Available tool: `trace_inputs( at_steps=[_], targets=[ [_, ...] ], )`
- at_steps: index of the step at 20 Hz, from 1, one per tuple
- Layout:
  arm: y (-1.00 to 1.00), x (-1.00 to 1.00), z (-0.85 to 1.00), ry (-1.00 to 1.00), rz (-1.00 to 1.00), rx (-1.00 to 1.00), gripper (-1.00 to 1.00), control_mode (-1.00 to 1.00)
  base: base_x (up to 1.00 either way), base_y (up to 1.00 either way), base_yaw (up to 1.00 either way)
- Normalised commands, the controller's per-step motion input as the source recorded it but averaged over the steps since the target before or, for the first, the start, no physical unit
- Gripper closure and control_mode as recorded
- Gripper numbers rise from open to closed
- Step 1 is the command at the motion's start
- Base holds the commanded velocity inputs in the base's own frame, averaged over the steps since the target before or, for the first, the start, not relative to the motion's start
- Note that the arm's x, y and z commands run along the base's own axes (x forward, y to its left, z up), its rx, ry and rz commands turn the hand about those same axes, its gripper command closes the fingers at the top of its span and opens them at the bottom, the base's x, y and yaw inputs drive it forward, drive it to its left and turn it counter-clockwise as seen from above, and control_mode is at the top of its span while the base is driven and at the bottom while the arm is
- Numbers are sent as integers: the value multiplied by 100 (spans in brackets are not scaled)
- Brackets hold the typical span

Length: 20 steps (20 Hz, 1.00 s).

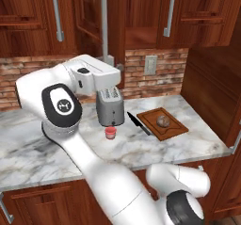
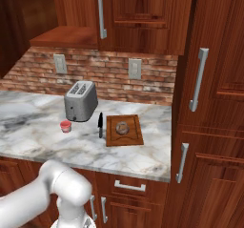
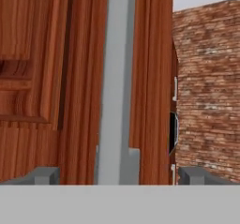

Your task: Pick the bread, place it on the cutting board, pick the jam, place it on the counter, and close the cabinet.

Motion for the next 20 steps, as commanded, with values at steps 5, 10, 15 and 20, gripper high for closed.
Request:
trace_inputs(
  at_steps=[5, 10, 15, 20],
  targets=[
    [-63, 9, 0, 0, 6, 0, -100, -100, 0, 0, 0],
    [-67, 17, 0, 0, 11, 0, -100, -100, 0, 0, 0],
    [-58, 27, 0, 0, 18, 0, -100, -100, 0, 0, 0],
    [-52, 31, 0, 0, 20, 0, -100, -100, 0, 0, 0]
  ],
)
